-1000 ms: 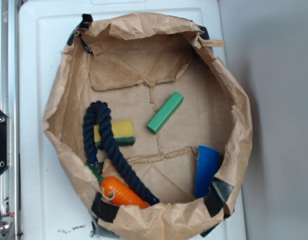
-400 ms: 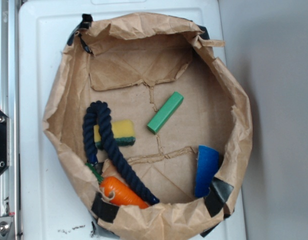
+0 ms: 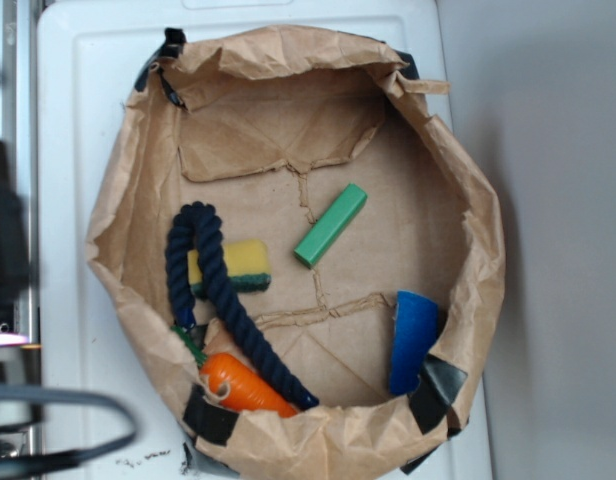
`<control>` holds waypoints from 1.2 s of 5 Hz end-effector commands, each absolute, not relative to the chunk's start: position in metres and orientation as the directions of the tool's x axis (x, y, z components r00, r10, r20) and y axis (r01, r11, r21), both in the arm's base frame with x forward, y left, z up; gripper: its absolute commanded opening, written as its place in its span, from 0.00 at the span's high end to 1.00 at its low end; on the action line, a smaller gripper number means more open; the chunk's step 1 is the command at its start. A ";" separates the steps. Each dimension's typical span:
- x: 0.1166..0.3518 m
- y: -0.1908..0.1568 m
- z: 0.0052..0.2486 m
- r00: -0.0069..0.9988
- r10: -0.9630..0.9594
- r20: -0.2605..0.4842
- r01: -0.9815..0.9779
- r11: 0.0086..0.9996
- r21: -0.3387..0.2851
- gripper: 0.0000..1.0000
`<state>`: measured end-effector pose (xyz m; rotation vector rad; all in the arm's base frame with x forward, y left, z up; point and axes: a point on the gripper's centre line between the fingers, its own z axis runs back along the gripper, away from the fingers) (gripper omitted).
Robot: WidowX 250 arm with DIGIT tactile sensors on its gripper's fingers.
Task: Grab the green block.
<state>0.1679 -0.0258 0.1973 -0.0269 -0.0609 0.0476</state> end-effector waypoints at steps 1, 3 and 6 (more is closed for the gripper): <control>0.263 -0.011 0.190 0.989 0.115 0.088 -0.108 0.991 -0.081 0.00; 0.285 -0.005 0.178 0.968 0.227 0.106 -0.227 0.974 -0.009 0.00; 0.285 -0.005 0.178 0.968 0.227 0.106 -0.227 0.974 -0.009 0.00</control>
